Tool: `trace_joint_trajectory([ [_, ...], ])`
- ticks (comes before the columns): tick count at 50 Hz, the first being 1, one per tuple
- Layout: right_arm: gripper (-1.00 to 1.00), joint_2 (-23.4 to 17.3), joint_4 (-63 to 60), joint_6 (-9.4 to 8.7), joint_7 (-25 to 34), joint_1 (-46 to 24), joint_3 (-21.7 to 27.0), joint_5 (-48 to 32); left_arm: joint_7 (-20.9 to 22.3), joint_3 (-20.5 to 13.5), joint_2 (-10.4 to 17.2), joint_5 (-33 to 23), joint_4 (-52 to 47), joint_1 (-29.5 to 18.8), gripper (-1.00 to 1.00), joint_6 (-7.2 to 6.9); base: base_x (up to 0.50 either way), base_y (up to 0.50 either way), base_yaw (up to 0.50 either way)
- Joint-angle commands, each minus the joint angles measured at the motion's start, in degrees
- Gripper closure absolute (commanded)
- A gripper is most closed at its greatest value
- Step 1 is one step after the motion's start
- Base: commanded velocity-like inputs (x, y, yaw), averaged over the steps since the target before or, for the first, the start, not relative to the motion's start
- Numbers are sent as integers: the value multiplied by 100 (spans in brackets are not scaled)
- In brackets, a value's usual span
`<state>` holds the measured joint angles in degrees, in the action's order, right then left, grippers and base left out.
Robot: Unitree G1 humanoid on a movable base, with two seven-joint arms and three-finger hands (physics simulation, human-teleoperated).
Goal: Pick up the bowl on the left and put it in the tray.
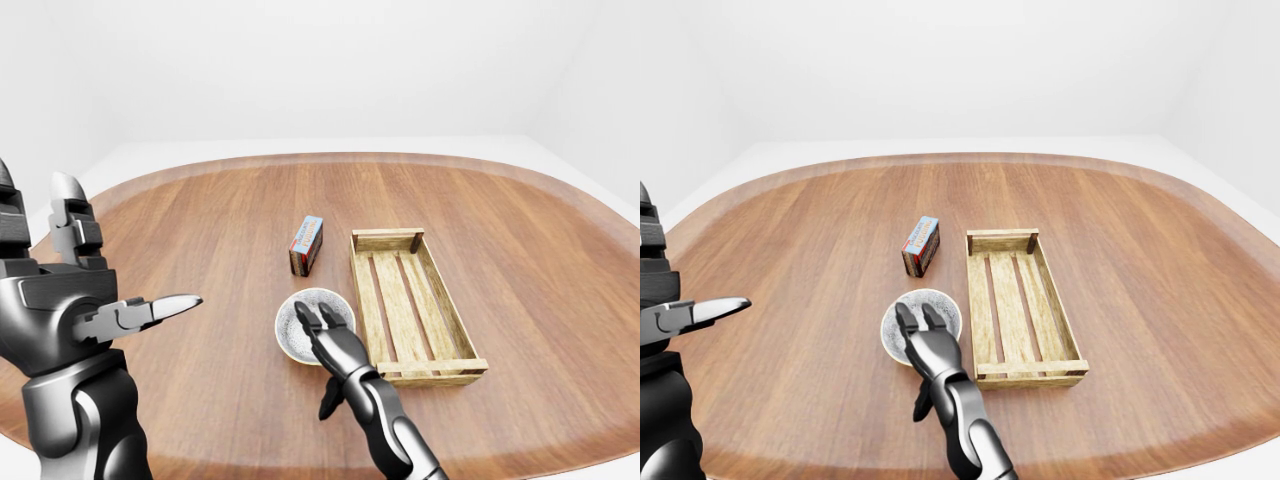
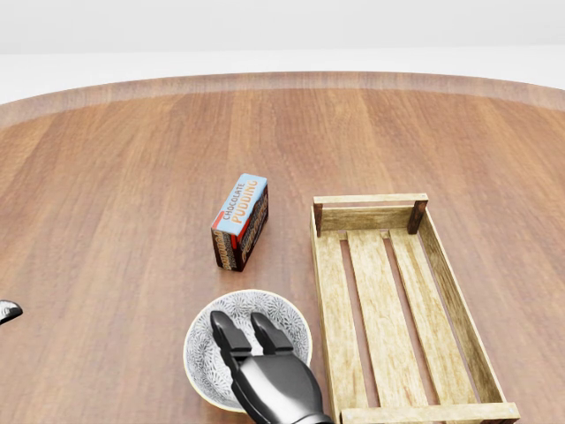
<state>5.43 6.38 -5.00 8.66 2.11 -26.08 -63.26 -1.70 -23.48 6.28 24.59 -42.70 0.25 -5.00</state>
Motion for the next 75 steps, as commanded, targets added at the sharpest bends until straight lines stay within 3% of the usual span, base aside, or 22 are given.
trace_joint_trajectory([
  [1, -100, -3, 264, 0, -138, -19, 31, 121, -20, -30, 9, 31, -26, -2, -100, 0, 0, 0, 0],
  [46, -100, 305, 1632, 0, -275, -715, 384, 112, -51, -62, 41, 71, -15, -39, -100, 0, 0, 0, 0],
  [66, -99, 508, 2530, 0, -690, -996, 472, 206, -102, -103, 88, 117, 22, -85, -100, 0, 0, 0, 0],
  [72, -65, 567, 2846, 0, -881, -1004, 451, 230, -107, -128, 100, 149, 12, -82, -100, 0, 0, 0, 0],
  [73, -29, 572, 2915, 0, -914, -1017, 461, 244, -108, -130, 101, 150, 17, -82, -100, 0, 0, 0, 0],
  [74, 18, 573, 2926, 0, -921, -1022, 464, 244, -110, -135, 105, 154, 16, -87, -100, 0, 0, 0, 0],
  [75, 84, 574, 2932, 0, -939, -1024, 465, 232, -107, -133, 105, 152, 25, -87, -100, 0, 0, 0, 0],
])
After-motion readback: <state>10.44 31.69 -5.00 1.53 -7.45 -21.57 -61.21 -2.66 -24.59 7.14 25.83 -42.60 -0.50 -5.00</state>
